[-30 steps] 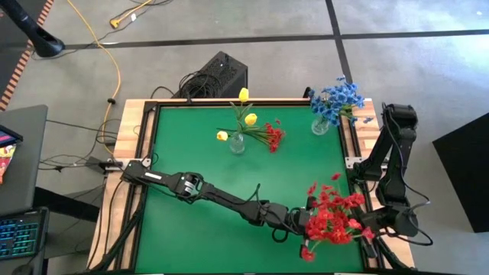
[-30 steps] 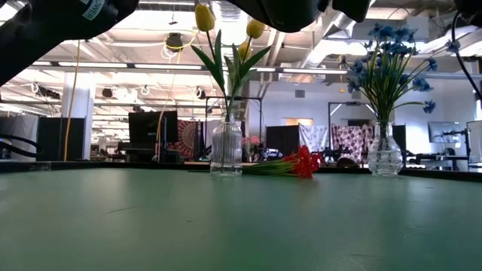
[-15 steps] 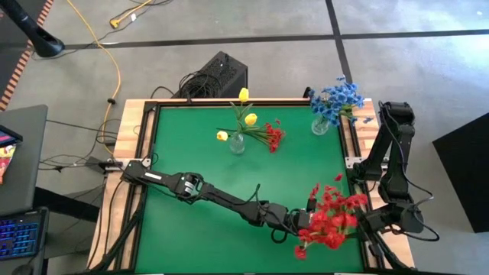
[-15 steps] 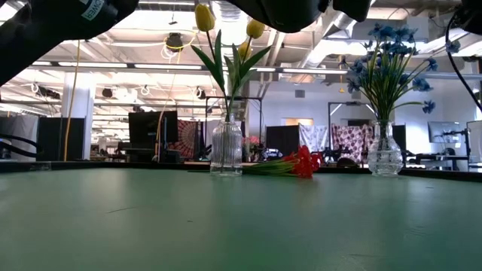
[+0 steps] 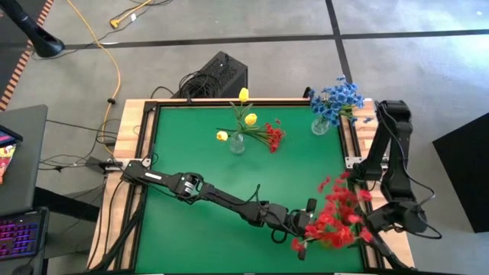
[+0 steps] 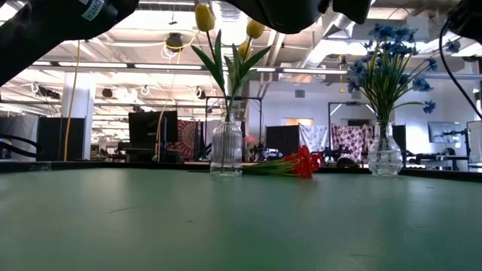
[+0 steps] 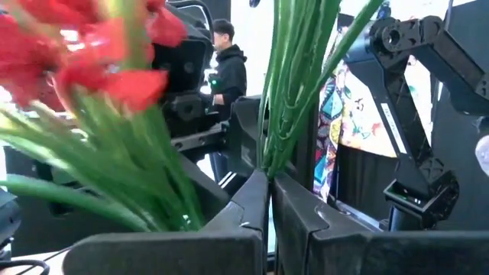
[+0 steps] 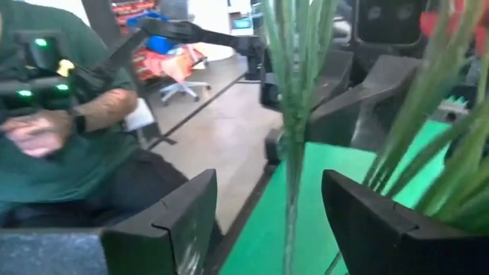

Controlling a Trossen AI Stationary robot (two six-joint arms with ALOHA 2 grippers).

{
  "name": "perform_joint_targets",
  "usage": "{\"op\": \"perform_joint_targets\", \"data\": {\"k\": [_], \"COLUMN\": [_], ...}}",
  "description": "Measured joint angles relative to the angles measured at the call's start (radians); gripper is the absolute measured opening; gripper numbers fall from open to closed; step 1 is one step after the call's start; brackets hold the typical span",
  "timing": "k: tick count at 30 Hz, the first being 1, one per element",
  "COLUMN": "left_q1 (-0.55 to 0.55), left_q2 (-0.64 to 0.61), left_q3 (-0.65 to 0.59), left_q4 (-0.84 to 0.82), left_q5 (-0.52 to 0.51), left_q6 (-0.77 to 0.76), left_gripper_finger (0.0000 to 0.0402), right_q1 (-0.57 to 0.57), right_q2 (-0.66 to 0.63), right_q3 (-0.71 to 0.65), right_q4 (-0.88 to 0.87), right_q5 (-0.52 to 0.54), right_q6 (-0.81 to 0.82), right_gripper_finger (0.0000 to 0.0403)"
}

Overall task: Sort flowers into vase by color
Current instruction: Put the bottom red flowers into the yellow vase

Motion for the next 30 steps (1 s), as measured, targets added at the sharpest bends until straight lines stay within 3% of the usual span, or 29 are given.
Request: {"op": "perform_joint_targets", "data": {"k": [18, 25, 30], "left_q1": [0.0, 0.001, 0.0], "left_q2": [0.0, 0.001, 0.001], "left_q3": [0.0, 0.0, 0.0], "left_q4": [-0.037, -0.166, -0.166], "left_q5": [-0.001, -0.001, -0.001], "left_q6": [0.012, -0.002, -0.005], "left_gripper_finger": [0.0, 0.0, 0.0], "right_q1": [0.117, 0.12, 0.118], "right_q2": [-0.157, -0.18, -0.18], "right_q3": [0.0, 0.0, 0.0], "right_q4": [-0.102, -0.102, -0.102], "right_q5": [-0.009, -0.008, -0.007], "right_q6": [0.238, 0.237, 0.236], "right_gripper_finger": [0.0265, 0.0265, 0.0265]}}
